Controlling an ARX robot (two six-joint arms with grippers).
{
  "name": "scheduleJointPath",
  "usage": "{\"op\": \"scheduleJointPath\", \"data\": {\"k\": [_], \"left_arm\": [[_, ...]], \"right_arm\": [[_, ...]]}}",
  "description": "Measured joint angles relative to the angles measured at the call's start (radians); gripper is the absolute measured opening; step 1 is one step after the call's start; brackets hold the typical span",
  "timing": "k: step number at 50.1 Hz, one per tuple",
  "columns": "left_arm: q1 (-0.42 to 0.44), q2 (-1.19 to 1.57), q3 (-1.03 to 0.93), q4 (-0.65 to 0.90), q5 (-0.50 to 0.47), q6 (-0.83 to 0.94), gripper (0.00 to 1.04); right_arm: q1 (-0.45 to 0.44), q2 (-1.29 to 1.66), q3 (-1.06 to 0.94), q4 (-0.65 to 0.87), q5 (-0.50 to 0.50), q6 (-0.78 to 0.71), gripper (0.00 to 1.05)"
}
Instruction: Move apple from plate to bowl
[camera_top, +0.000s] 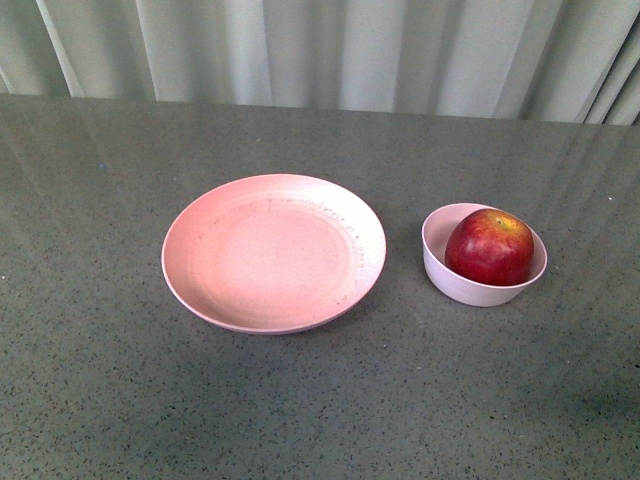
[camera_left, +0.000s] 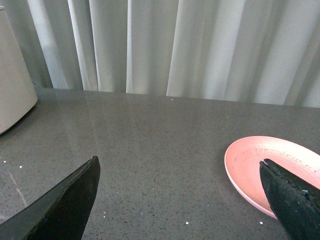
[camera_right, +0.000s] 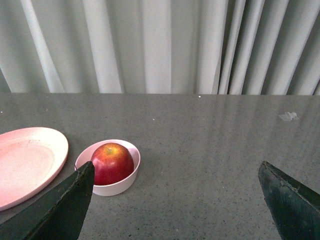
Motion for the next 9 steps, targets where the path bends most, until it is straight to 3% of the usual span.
{"op": "scheduleJointPath", "data": {"k": [9], "left_arm": [[0.000, 0.000, 0.000, 0.000, 0.000, 0.000, 0.96]], "right_arm": [[0.000, 0.000, 0.000, 0.000, 0.000, 0.000, 0.96]]}}
